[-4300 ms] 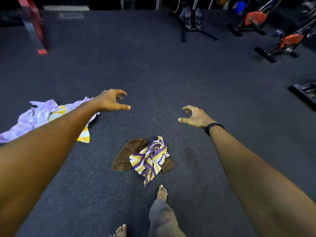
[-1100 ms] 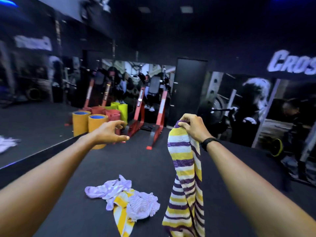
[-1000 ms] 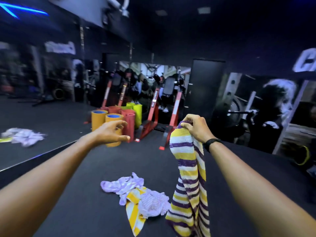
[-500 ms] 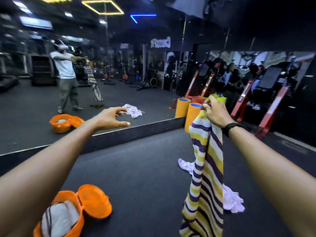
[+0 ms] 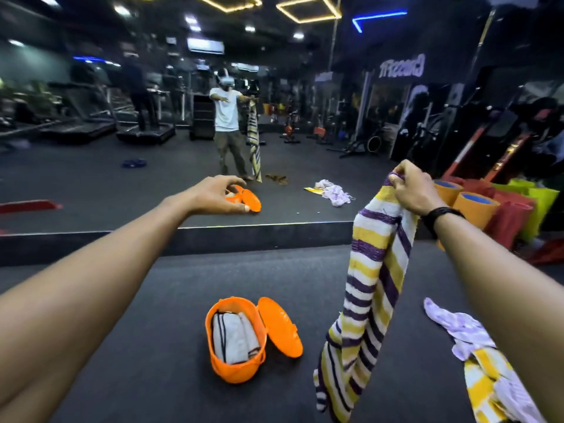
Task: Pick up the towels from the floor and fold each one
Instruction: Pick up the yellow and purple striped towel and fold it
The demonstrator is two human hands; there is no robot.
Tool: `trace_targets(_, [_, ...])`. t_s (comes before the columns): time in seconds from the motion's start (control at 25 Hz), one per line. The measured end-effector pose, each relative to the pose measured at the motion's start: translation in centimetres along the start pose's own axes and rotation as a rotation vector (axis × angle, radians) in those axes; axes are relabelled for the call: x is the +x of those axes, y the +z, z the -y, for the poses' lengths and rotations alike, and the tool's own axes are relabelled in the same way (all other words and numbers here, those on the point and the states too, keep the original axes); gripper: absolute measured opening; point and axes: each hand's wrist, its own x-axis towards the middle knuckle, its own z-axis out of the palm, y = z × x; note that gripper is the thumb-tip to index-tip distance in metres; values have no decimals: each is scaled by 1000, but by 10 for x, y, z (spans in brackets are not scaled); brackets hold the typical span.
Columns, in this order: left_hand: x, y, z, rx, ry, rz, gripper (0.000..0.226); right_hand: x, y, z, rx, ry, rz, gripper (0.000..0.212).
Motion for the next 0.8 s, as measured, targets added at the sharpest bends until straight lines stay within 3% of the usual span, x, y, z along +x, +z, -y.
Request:
trace_targets(0.44, [-54, -113, 222, 55, -247, -107, 69, 67, 207, 220, 154, -212, 227, 9])
trace_targets(0.72, [24, -152, 310, 50, -271, -118, 64, 145, 304, 298, 243, -353, 296, 6])
trace_targets(0.8, [56, -160, 317, 30, -247, -113, 62, 167, 320, 307, 274, -370, 361, 16])
